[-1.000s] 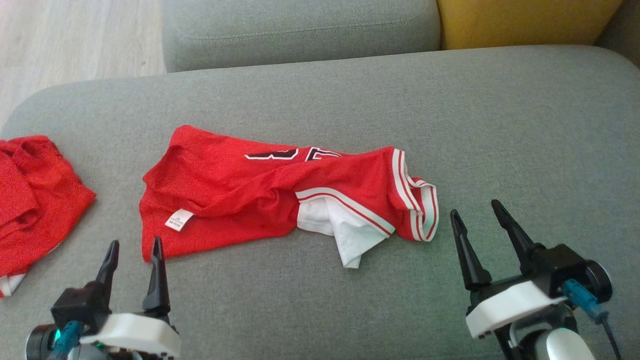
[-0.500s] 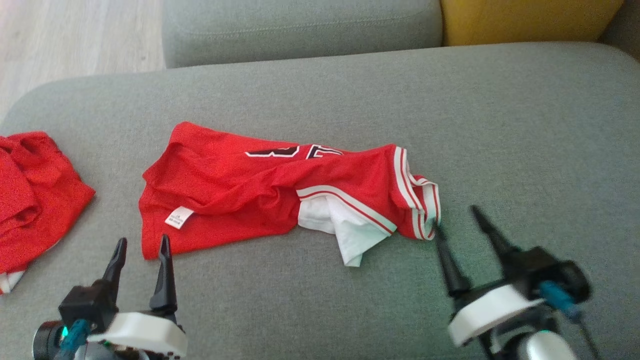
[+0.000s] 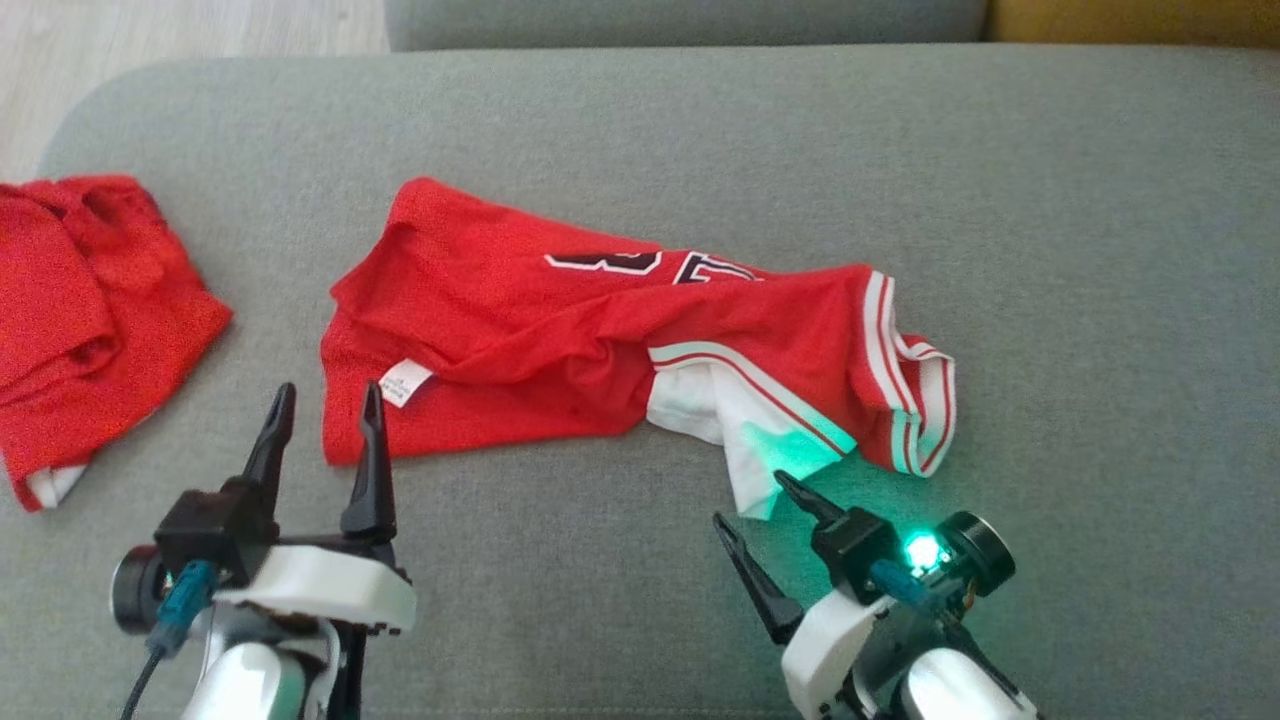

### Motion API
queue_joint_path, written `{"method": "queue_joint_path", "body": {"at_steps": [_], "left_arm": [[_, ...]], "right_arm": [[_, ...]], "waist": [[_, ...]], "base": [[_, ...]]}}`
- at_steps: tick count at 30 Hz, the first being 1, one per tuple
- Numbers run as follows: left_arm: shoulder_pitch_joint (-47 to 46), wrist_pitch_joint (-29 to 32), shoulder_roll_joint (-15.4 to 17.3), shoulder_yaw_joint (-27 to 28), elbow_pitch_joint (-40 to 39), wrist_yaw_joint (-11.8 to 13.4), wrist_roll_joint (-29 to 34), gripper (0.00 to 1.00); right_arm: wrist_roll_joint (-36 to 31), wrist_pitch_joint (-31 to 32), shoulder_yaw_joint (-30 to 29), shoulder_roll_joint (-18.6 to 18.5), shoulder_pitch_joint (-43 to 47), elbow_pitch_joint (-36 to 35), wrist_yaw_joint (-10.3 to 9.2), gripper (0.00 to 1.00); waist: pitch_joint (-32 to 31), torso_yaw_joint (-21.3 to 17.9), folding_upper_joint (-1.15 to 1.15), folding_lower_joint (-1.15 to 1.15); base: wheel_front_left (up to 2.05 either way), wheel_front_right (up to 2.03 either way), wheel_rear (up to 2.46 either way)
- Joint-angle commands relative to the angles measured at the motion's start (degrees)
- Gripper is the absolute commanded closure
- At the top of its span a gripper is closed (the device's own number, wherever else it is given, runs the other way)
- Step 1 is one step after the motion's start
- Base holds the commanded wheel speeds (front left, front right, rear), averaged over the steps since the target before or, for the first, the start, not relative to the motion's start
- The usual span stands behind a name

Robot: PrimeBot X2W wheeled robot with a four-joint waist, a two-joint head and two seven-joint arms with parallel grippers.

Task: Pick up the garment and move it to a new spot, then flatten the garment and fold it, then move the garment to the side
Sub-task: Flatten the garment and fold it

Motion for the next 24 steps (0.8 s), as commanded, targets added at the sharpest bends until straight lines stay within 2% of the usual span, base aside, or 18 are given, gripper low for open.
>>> {"method": "queue_joint_path", "body": {"at_steps": [1,4,5,6,7,8,16,24], "left_arm": [[-3.4,-0.8,0.2,1.7,-1.0,-0.2,0.4,0.00],[-3.8,-1.2,0.1,1.7,-0.4,-0.5,0.3,0.00],[-4.0,-1.3,0.0,1.8,-0.1,-0.6,0.3,0.00],[-4.1,-1.5,0.0,1.8,0.1,-0.6,0.3,0.00],[-4.3,-1.6,0.0,1.9,0.3,-0.7,0.3,0.00],[-4.4,-1.7,0.0,2.0,0.5,-0.7,0.3,0.00],[-5.3,-2.2,-0.1,2.3,1.6,-1.5,0.5,0.00],[-5.5,-2.4,0.0,2.8,2.3,-1.9,0.8,0.00]], "right_arm": [[-1.1,-0.5,0.8,-0.2,-1.7,0.5,0.43,0.00],[-1.8,-0.7,0.2,-0.2,-2.2,2.7,0.43,0.00],[-1.7,-0.9,-0.1,-0.2,-2.4,3.6,0.43,0.04],[-1.6,-1.2,-0.3,-0.1,-2.6,4.2,0.43,0.45],[-1.1,-1.5,-0.5,-0.1,-2.8,4.6,0.43,0.79],[-0.5,-1.9,-0.6,-0.1,-3.0,4.8,0.43,1.00],[4.6,-5.5,-2.0,-0.1,-3.6,1.8,0.43,1.00],[10.5,-6.3,-6.1,-0.1,-2.2,-6.8,0.43,1.00]], "waist": [[0.9,0.7,0.00,0.00],[1.2,0.7,0.00,0.00],[1.4,0.7,0.00,0.00],[1.6,0.6,0.00,0.00],[1.8,0.5,0.00,0.00],[1.9,0.3,0.00,0.00],[2.4,-1.2,0.00,0.00],[2.2,-2.9,0.00,0.00]], "base": [[0.00,0.00,0.00],[0.00,0.00,0.00],[0.00,0.00,0.00],[0.00,0.00,0.00],[0.00,0.00,0.00],[0.00,0.00,0.00],[0.00,0.00,0.00],[0.00,0.00,0.00]]}}
